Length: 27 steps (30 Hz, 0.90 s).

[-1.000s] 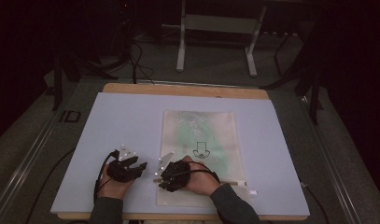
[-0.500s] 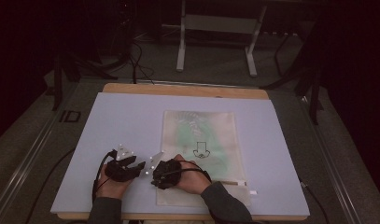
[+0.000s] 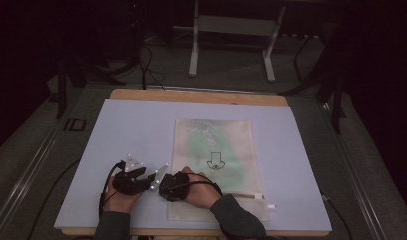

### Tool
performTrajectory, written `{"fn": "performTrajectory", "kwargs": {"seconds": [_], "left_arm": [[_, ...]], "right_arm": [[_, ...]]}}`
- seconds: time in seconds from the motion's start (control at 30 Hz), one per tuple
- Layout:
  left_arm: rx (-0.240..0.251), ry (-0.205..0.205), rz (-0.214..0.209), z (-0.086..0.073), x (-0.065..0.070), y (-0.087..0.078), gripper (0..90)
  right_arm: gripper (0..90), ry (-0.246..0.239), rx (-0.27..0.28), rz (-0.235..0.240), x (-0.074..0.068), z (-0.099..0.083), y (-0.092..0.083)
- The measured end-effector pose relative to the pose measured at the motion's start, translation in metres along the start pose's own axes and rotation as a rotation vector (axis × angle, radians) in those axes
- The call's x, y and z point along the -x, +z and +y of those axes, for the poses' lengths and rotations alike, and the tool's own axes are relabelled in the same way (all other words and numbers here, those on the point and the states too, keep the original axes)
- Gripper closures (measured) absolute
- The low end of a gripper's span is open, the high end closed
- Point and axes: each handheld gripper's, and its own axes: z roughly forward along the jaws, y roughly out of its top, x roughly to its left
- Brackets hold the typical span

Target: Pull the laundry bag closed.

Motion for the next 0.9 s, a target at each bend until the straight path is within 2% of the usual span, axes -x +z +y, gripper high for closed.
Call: {"fn": "performTrajectory", "kwargs": {"seconds": [0.17, 0.2, 0.3, 0.5, 0.8, 0.9], "left_arm": [[-0.001, 0.001, 0.000, 0.000, 0.000, 0.000, 53.1], [0.000, 0.001, -0.001, 0.000, 0.000, 0.000, 53.1], [0.003, 0.001, 0.001, 0.000, 0.000, 0.000, 53.0], [0.001, 0.002, 0.002, 0.000, 0.001, 0.000, 52.7], [-0.001, 0.016, -0.009, 0.000, 0.004, 0.000, 53.7], [0.001, 0.020, -0.020, 0.001, 0.006, 0.000, 54.4]], "right_arm": [[81.0, 0.010, 0.026, 0.007, 0.000, 0.000, -0.003], [81.0, 0.007, 0.050, 0.005, 0.000, 0.001, -0.007], [81.2, 0.009, 0.073, -0.004, 0.000, 0.001, -0.015], [81.2, 0.036, 0.108, -0.007, 0.000, -0.011, -0.029], [80.5, 0.080, 0.103, 0.020, 0.002, -0.034, -0.030], [76.8, 0.098, 0.091, 0.034, 0.004, -0.037, -0.026]]}}
